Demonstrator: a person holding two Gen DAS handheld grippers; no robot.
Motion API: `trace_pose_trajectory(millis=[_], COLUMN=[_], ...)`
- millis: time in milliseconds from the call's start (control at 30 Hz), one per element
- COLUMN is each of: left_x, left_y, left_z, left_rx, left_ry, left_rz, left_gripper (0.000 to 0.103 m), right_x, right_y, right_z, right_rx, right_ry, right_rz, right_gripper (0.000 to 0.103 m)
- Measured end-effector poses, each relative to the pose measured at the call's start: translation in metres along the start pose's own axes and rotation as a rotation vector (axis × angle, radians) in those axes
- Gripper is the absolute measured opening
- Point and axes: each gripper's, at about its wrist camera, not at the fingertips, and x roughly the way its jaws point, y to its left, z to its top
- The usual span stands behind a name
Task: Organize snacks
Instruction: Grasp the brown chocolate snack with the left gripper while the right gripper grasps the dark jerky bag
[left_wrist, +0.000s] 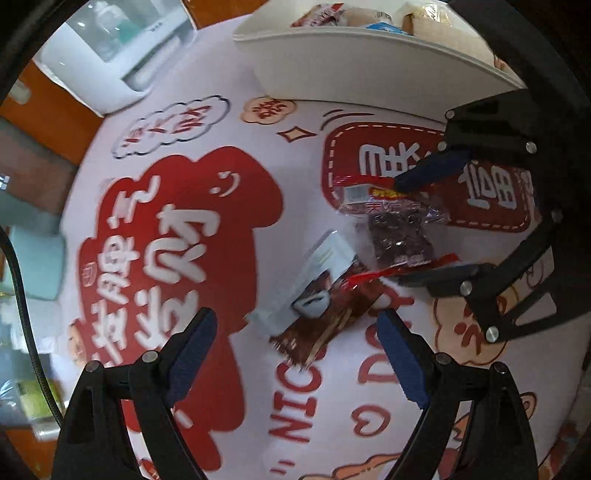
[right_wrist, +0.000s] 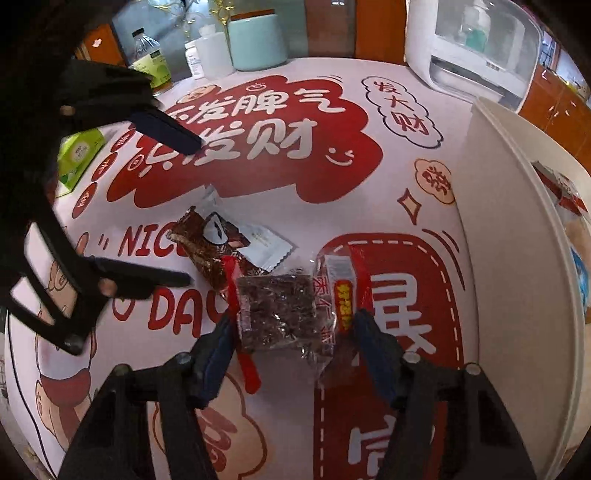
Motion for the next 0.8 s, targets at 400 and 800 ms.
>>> trace_pose_trajectory(millis=[400, 800], left_x=[0.037, 0.038], left_y=[0.021, 0.019], left_z=[0.011, 0.012], left_rx=[-0.063, -0.023], left_ry=[0.051, 0.091], left_rz=[-0.116, -0.15], left_gripper=[0.088, 0.084], right_x=[-0.015, -0.017], right_y=[-0.01, -0.011], right_z=[-0.023, -0.026], right_rx=[0.024, 0.041], right_ry=[0.032, 0.042], right_rz=[-0.017, 0.01], right_gripper=[0.047, 0.047])
